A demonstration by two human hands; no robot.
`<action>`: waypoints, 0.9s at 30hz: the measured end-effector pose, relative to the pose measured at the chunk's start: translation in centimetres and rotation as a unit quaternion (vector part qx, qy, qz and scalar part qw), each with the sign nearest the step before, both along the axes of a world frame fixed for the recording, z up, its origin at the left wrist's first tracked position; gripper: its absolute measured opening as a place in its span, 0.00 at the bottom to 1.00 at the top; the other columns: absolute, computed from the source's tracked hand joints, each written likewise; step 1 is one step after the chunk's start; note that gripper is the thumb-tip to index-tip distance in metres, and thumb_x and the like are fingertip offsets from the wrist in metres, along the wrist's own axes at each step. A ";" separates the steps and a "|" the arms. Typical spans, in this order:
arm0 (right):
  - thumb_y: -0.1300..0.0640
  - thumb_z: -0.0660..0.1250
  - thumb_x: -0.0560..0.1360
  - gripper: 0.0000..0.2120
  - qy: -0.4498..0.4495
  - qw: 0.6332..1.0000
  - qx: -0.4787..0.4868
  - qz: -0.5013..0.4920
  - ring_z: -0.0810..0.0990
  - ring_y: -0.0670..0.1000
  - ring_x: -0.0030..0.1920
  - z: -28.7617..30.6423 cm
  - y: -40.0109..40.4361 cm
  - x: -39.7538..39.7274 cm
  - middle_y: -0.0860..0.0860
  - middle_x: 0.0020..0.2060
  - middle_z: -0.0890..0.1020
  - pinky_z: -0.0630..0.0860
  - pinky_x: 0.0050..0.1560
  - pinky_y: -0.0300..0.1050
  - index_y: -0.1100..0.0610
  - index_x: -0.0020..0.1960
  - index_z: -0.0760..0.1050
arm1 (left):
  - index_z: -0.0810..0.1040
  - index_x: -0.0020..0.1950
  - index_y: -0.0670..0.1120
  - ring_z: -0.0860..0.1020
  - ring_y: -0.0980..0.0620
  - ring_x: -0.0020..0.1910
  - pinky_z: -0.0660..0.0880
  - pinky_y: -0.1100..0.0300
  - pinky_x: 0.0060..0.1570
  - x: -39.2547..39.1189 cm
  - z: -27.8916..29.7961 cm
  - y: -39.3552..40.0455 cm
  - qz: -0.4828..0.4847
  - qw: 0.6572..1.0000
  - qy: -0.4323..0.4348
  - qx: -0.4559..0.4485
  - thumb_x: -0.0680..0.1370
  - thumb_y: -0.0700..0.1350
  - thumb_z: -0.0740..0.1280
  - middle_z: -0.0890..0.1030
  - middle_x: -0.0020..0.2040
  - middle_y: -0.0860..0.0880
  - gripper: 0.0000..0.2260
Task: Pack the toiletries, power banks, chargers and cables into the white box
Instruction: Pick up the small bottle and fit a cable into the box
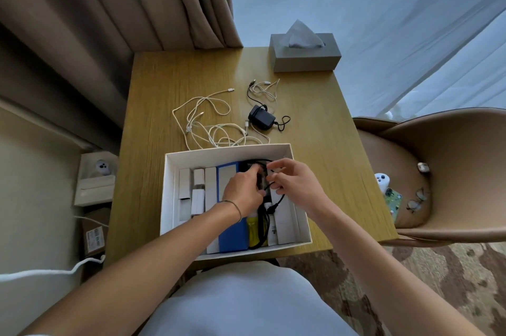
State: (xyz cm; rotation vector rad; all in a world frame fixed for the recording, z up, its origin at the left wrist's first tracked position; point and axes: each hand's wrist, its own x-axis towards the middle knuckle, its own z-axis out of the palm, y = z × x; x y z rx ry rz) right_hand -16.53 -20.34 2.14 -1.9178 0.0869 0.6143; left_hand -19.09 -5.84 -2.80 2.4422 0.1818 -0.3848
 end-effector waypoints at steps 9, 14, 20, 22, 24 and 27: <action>0.62 0.67 0.77 0.08 -0.061 0.998 0.031 -0.004 0.84 0.46 0.40 1.7 -0.1 2.8 0.51 0.42 0.87 0.82 0.47 0.47 0.53 0.52 0.82 | 0.78 0.56 0.53 0.77 0.55 0.40 0.75 0.59 0.39 -0.3 4.1 2.0 -0.015 0.990 -0.142 0.010 0.78 0.47 0.67 0.78 0.41 0.56 0.08; 0.63 0.66 0.79 0.08 -0.076 0.995 0.058 0.011 0.84 0.47 0.40 3.0 1.4 5.6 0.52 0.42 0.87 0.79 0.42 0.38 0.53 0.50 0.82 | 0.79 0.55 0.54 0.77 0.58 0.37 0.76 0.63 0.34 1.9 6.8 5.1 0.007 0.979 -0.205 0.015 0.79 0.47 0.67 0.78 0.39 0.57 0.06; 0.66 0.66 0.78 0.08 -0.078 0.994 0.071 0.032 0.83 0.42 0.35 3.6 4.5 9.4 0.51 0.39 0.87 0.76 0.36 0.32 0.57 0.49 0.83 | 0.80 0.53 0.52 0.77 0.61 0.36 0.78 0.61 0.33 5.4 7.8 9.0 0.051 0.983 -0.167 0.050 0.79 0.45 0.65 0.79 0.38 0.57 0.06; 0.66 0.66 0.77 0.08 -0.079 0.994 0.066 0.036 0.83 0.42 0.36 3.6 5.5 10.8 0.52 0.40 0.87 0.76 0.36 0.33 0.57 0.48 0.83 | 0.80 0.52 0.53 0.78 0.59 0.37 0.78 0.59 0.35 6.7 7.8 10.1 0.058 0.985 -0.145 0.067 0.79 0.46 0.65 0.80 0.39 0.57 0.06; 0.66 0.67 0.77 0.08 -0.079 0.995 0.053 0.041 0.84 0.47 0.40 3.4 6.5 12.4 0.52 0.42 0.87 0.80 0.41 0.40 0.56 0.49 0.83 | 0.80 0.52 0.54 0.79 0.57 0.39 0.76 0.61 0.35 8.0 7.6 11.0 0.060 0.987 -0.128 0.079 0.78 0.46 0.65 0.81 0.42 0.57 0.05; 0.66 0.64 0.79 0.10 -0.093 0.994 0.012 0.057 0.85 0.54 0.44 2.6 8.3 14.9 0.50 0.43 0.86 0.83 0.46 0.46 0.55 0.50 0.81 | 0.79 0.54 0.53 0.78 0.57 0.43 0.76 0.62 0.38 10.1 6.8 12.1 0.053 0.987 -0.110 0.106 0.79 0.45 0.65 0.80 0.46 0.56 0.06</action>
